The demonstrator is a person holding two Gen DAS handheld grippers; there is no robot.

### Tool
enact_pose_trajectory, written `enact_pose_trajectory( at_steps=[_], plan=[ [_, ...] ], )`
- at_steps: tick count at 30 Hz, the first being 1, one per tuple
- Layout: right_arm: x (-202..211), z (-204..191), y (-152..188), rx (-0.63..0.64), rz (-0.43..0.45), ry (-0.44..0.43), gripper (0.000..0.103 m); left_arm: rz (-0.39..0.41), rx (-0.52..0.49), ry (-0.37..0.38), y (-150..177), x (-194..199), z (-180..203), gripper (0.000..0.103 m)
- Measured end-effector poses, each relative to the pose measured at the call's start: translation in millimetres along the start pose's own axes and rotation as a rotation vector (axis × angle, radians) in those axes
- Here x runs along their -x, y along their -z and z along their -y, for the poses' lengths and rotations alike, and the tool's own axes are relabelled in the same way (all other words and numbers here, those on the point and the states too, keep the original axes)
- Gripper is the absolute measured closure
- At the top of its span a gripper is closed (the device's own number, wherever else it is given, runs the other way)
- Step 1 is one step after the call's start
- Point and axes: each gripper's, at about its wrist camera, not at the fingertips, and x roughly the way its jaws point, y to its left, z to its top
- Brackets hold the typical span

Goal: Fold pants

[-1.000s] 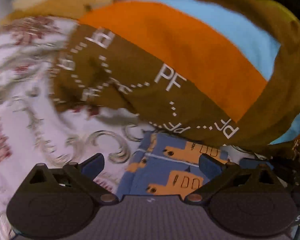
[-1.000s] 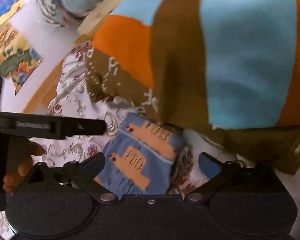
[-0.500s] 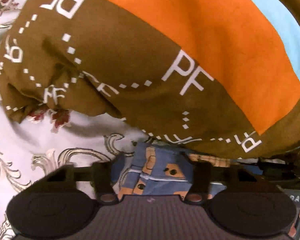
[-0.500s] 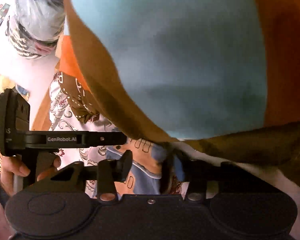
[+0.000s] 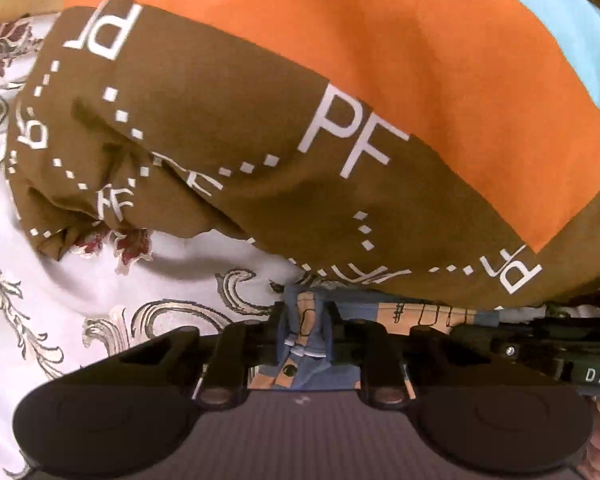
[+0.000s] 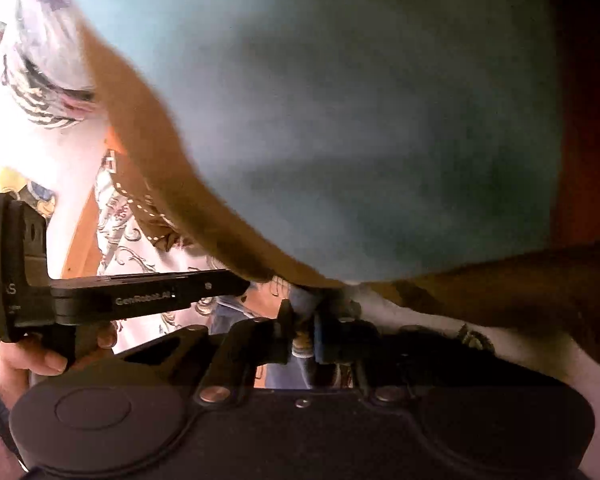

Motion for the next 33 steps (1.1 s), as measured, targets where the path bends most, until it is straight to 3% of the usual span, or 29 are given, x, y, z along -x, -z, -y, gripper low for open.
enact_pose_trajectory(
  at_steps=[6,23,26,33],
  plan=[
    [9,-21,9,0.121,0.052,-0.013,0.095,0.043,0.058,0.015,10,9,-10,0.087],
    [20,-28,12,0.231,0.073,-0.056,0.095,0.162,0.122,-0.026,33,51,-1,0.091],
    [29,-40,19,0.317,0.087,-0.103,0.095,0.218,0.189,-0.016,50,70,-10,0.091],
    [49,-83,59,0.675,0.087,-0.220,0.095,0.399,0.348,-0.016,113,134,-19,0.090]
  ],
)
